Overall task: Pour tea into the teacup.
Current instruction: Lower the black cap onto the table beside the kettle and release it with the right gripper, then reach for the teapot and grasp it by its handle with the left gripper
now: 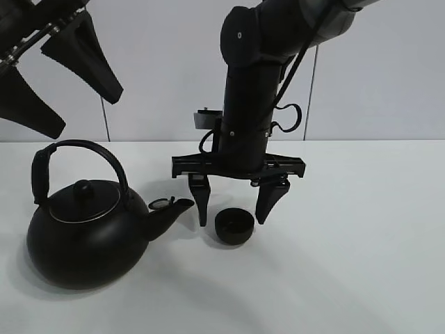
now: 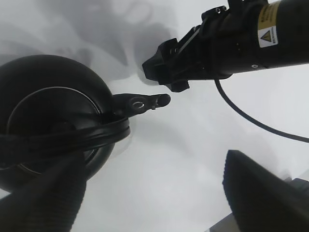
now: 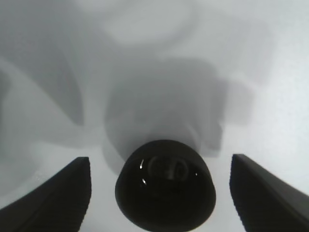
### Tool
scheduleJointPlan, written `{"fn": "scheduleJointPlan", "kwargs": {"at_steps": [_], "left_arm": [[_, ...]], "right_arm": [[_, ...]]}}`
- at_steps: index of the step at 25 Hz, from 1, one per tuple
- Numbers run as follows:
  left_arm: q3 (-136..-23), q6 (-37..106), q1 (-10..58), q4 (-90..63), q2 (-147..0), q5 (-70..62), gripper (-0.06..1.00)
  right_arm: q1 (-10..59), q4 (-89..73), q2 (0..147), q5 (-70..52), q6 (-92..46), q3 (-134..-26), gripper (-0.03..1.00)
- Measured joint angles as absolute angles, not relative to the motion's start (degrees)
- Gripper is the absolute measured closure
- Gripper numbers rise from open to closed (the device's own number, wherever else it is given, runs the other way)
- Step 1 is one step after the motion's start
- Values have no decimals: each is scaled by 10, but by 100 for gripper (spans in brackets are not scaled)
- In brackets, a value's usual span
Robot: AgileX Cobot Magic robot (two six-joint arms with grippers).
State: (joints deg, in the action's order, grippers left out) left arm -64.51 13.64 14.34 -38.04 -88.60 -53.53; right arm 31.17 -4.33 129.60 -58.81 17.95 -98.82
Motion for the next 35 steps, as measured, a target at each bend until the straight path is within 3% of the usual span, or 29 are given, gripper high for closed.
{"fn": "scheduleJointPlan", "kwargs": {"at_steps": [16,35], "left_arm": [[-645,136,143,-380,-886,-535,38],[-645,136,143,-380,-886,-535,38]], "right_arm": [[311,0,1217,-617,170,-990,42],[244,6,1069,-687,93,-989,42]]}}
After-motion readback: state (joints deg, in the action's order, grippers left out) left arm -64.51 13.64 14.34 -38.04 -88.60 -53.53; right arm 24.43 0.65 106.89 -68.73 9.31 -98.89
